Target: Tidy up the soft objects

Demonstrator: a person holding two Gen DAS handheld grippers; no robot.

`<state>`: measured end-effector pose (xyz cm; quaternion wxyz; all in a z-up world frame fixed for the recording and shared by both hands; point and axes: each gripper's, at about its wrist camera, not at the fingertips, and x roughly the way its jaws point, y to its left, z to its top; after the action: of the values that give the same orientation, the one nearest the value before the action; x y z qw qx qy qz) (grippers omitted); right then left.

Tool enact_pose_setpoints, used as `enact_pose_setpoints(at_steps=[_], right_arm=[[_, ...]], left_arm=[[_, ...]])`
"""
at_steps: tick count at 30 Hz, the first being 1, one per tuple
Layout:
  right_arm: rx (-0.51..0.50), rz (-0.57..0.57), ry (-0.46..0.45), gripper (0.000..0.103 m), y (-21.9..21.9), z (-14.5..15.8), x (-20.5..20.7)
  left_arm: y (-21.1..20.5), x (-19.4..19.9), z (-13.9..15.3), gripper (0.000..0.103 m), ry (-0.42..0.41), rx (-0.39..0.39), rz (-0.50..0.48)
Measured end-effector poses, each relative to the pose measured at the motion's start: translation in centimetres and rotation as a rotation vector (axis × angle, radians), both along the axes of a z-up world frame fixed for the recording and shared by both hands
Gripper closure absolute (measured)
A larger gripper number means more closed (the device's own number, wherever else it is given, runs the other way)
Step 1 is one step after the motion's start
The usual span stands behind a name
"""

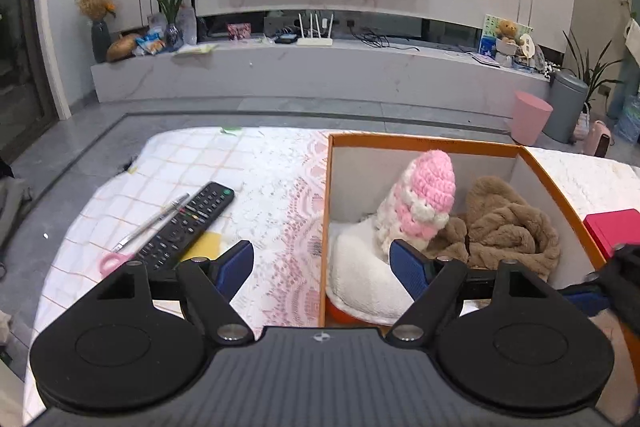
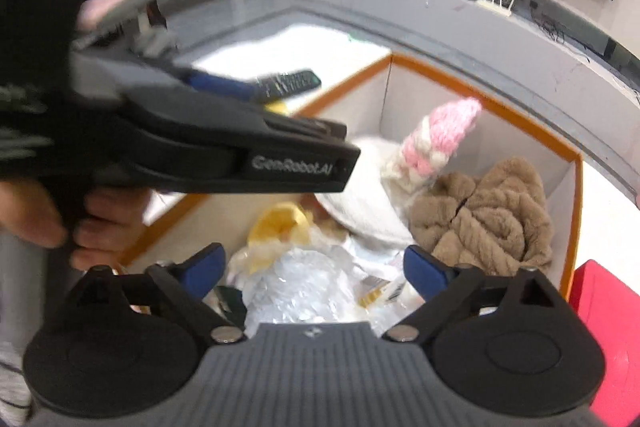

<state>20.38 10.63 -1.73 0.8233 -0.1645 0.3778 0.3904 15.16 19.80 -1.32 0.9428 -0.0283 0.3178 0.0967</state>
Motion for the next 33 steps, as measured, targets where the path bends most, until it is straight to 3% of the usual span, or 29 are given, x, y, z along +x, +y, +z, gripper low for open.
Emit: enact_pose_setpoints(at_steps=[10, 16, 20, 25, 33], right_arm=[[0.124, -0.128, -0.113, 0.006, -5.6, 3.8, -3.9], [0.218, -0.277, -0.160, 0.006, -11.4, 5.3, -7.0], [0.263, -0.370, -0.196, 0.006, -15.4, 5.4, -10.1], [0.330, -0.483, -0.223, 0.005, -20.1, 4.6, -12.8], [0.378, -0.544, -0.185, 0.005, -22.7, 2.1, -13.4]], left_arm=[[-4.0, -3.3, 4.9, 0.011, -0.205, 0.089, -0.047], [-9.2, -6.4, 6.9, 0.001, -0.379, 0.150, -0.076], [-12.9, -8.3, 6.4, 0.000, -0.384, 0.147, -0.129], [-15.9, -9.5, 4.5, 0.000, -0.297, 0.147, -0.196], [-16.3, -10.6, 3.2, 0.000, -0.235, 0.087, -0.156]])
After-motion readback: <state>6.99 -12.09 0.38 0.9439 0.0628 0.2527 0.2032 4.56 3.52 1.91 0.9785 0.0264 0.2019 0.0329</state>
